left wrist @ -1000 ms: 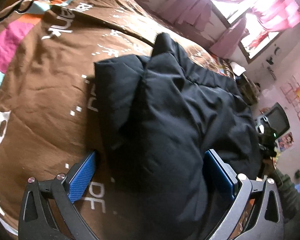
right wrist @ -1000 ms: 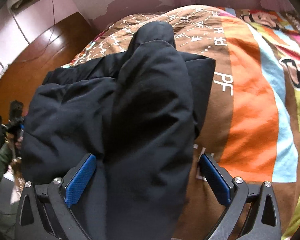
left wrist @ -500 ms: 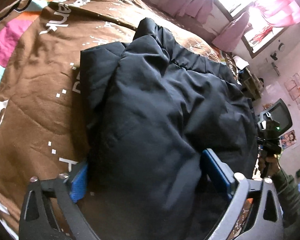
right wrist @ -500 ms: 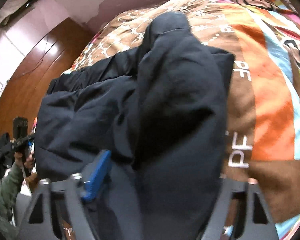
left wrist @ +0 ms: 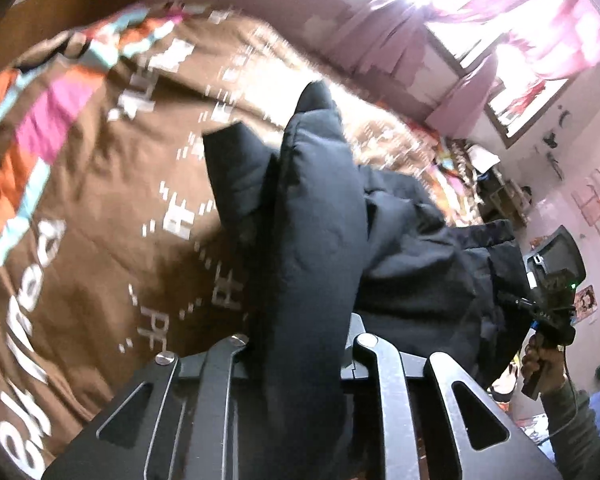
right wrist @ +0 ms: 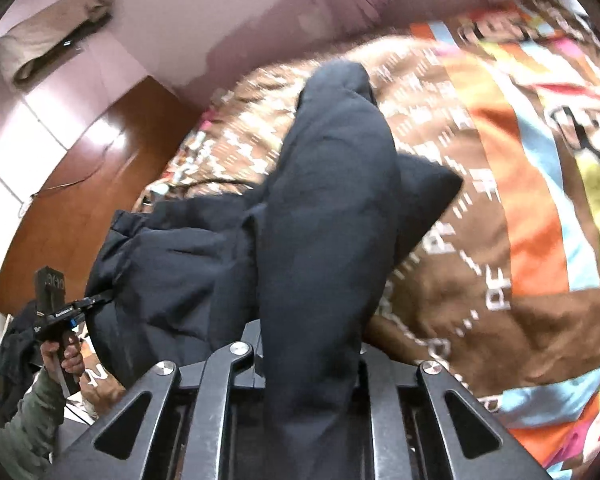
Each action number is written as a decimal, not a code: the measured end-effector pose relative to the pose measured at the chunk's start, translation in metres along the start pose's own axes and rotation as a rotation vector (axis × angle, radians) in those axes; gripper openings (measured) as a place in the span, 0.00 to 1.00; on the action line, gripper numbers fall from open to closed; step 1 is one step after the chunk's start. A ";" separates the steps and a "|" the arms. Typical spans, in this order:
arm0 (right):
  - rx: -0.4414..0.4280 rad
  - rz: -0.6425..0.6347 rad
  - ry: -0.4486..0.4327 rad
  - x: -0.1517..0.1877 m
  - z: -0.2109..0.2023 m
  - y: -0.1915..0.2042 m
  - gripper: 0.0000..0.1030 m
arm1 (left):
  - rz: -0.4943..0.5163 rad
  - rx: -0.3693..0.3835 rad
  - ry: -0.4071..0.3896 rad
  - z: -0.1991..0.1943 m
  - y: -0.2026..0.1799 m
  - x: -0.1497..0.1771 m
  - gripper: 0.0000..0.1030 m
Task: Fold large clothes
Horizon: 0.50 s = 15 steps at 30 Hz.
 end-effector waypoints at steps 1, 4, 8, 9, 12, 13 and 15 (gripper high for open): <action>-0.009 -0.015 -0.017 -0.009 -0.004 0.010 0.13 | 0.012 -0.003 -0.022 -0.009 -0.004 -0.006 0.14; -0.035 -0.050 -0.055 -0.036 0.004 0.046 0.13 | 0.031 -0.023 -0.090 -0.030 -0.013 -0.029 0.14; -0.076 -0.100 -0.093 -0.067 0.023 0.083 0.13 | 0.017 -0.054 -0.177 -0.062 -0.002 -0.059 0.14; -0.091 -0.107 -0.103 -0.077 0.031 0.093 0.13 | 0.015 -0.066 -0.197 -0.068 0.004 -0.064 0.14; -0.107 -0.124 -0.116 -0.098 0.059 0.111 0.13 | -0.047 -0.102 -0.251 -0.079 0.023 -0.084 0.14; -0.108 -0.118 -0.116 -0.106 0.073 0.115 0.13 | -0.076 -0.121 -0.261 -0.078 0.031 -0.088 0.14; -0.108 -0.098 -0.110 -0.111 0.093 0.117 0.13 | -0.108 -0.163 -0.273 -0.074 0.045 -0.095 0.14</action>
Point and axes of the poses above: each gripper's, at about its wrist camera, not at the fingertips, and z roughly the way its jaws point, y to its left, x to its underside, the point moved 8 cm from there along z, roughly the way its jaws point, and after that the axes turned 9 degrees about -z, right-handed, at the moved point
